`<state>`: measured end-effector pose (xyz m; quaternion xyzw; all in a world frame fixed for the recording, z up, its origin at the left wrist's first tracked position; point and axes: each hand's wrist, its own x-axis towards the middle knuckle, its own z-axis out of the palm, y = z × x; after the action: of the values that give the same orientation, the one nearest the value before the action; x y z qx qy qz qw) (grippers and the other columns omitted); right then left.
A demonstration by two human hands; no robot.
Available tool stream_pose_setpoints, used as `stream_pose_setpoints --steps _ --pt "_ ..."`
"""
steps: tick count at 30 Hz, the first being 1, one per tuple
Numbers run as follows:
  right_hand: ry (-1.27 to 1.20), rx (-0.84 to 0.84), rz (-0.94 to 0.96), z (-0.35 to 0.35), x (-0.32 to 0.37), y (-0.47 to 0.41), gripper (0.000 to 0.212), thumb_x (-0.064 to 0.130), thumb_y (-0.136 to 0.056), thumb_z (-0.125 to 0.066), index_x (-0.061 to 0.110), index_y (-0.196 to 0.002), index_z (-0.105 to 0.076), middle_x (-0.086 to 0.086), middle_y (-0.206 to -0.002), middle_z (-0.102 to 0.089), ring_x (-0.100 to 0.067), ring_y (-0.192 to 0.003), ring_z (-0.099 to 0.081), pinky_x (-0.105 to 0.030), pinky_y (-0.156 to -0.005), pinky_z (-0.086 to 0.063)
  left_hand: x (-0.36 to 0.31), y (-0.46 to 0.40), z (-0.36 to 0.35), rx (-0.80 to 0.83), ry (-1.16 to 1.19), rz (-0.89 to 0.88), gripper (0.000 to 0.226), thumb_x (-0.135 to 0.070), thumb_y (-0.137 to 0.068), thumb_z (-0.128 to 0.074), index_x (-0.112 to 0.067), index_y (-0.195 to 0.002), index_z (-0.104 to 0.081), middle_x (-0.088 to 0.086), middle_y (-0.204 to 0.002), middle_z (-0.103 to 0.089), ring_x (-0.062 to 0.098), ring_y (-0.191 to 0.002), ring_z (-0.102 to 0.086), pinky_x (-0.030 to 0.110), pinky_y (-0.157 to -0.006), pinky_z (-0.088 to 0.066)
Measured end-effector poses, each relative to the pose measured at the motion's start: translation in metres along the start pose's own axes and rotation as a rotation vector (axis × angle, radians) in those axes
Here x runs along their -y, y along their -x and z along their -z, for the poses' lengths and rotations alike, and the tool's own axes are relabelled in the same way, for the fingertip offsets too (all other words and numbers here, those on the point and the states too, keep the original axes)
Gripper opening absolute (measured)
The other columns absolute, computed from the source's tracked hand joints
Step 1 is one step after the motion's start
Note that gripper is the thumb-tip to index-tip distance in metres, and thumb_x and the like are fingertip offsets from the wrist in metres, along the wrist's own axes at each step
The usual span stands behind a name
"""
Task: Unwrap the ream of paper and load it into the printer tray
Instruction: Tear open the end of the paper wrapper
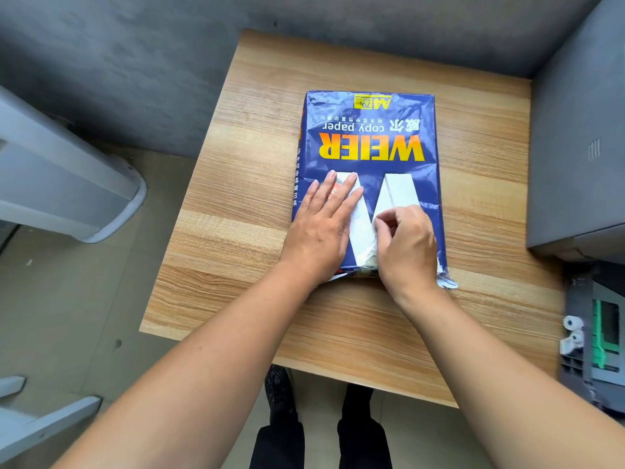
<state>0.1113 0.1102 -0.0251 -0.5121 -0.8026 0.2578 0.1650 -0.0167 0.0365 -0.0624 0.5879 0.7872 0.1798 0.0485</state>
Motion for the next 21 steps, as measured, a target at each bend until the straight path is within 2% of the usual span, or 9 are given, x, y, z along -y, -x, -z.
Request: stream_pose_setpoints --steps 9,15,18,21 --pt "0.214 0.051 0.138 -0.006 -0.005 -0.003 0.006 0.014 -0.097 -0.057 0.008 -0.096 -0.057 -0.013 -0.102 -0.059 -0.034 -0.098 -0.055 -0.044 -0.081 -0.046 0.0 0.001 -0.001 -0.008 -0.009 0.003 0.049 -0.021 -0.104 -0.037 -0.018 -0.153 -0.039 0.0 -0.165 -0.032 0.027 -0.155 -0.022 0.049 -0.126 -0.023" --pt "0.3 0.036 0.277 -0.003 -0.012 0.0 0.007 0.013 -0.094 -0.06 0.008 -0.092 -0.057 -0.014 -0.093 -0.058 -0.037 -0.087 -0.057 -0.045 -0.073 -0.047 0.002 0.0 -0.001 0.002 -0.018 0.004 0.049 -0.023 -0.104 -0.035 -0.02 -0.153 -0.039 -0.001 -0.165 -0.033 0.026 -0.155 -0.022 0.048 -0.126 -0.022" --pt "0.221 0.054 0.309 0.002 -0.016 0.002 0.008 0.016 -0.095 -0.059 0.008 -0.095 -0.059 -0.013 -0.094 -0.059 -0.036 -0.088 -0.058 -0.043 -0.075 -0.046 0.002 0.0 -0.002 0.003 -0.016 0.004 0.05 -0.023 -0.104 -0.036 -0.02 -0.154 -0.038 -0.001 -0.165 -0.031 0.026 -0.156 -0.021 0.048 -0.127 -0.021" --pt "0.046 0.113 0.22 0.009 -0.018 -0.004 0.027 0.026 -0.094 -0.066 0.012 -0.116 -0.06 -0.007 -0.099 -0.059 -0.028 -0.087 -0.06 -0.036 -0.072 -0.048 0.003 0.0 -0.003 0.002 -0.019 -0.002 0.051 -0.023 -0.104 -0.036 -0.019 -0.154 -0.037 -0.001 -0.166 -0.031 0.026 -0.156 -0.021 0.048 -0.127 -0.02"
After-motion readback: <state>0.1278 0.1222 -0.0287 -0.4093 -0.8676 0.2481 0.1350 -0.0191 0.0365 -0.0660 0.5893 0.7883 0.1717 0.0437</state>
